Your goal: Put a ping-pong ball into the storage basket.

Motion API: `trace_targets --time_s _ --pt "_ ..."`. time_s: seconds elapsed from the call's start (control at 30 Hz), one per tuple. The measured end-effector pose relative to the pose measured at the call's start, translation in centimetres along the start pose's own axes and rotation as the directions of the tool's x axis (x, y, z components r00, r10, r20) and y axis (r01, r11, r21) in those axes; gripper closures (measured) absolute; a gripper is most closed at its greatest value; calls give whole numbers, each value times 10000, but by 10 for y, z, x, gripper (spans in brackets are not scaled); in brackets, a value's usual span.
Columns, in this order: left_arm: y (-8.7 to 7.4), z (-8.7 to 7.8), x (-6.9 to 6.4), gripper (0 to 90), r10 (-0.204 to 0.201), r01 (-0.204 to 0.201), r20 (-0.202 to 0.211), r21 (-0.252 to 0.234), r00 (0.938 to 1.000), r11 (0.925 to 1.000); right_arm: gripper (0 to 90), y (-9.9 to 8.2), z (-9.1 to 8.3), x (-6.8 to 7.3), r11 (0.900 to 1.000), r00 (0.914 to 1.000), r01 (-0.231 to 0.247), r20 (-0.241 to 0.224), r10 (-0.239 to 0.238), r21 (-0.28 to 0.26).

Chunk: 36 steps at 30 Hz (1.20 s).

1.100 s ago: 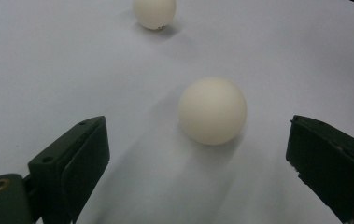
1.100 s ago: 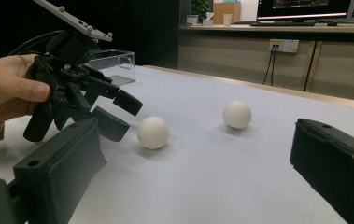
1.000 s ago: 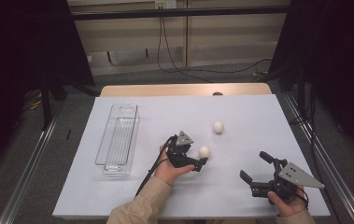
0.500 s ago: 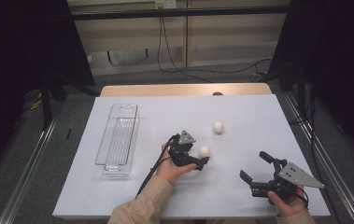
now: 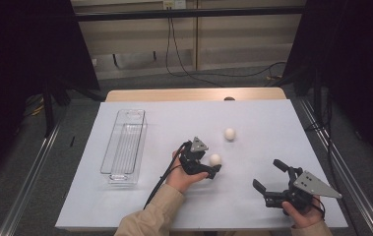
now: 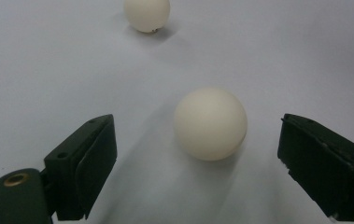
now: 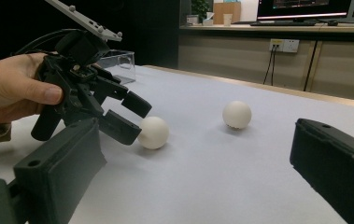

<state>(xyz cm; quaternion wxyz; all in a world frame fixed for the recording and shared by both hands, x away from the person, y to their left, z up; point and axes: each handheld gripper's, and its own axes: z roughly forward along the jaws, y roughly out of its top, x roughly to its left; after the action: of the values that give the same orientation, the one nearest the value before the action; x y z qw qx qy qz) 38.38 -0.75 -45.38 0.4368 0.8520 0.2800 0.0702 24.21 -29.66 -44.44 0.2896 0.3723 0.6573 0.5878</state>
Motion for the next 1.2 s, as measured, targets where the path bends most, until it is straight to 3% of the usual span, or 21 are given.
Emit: trace_targets --time_s 0.67,1.2 --pt "0 5 0 200 -80 80 142 29 9999 10000 17 0 0 0 10000 10000 -1 -9 1 -11" --pt "3 14 -3 260 182 -186 75 617 9998 9979 18 0 1 0 10000 10000 4 -11 -4 -20"
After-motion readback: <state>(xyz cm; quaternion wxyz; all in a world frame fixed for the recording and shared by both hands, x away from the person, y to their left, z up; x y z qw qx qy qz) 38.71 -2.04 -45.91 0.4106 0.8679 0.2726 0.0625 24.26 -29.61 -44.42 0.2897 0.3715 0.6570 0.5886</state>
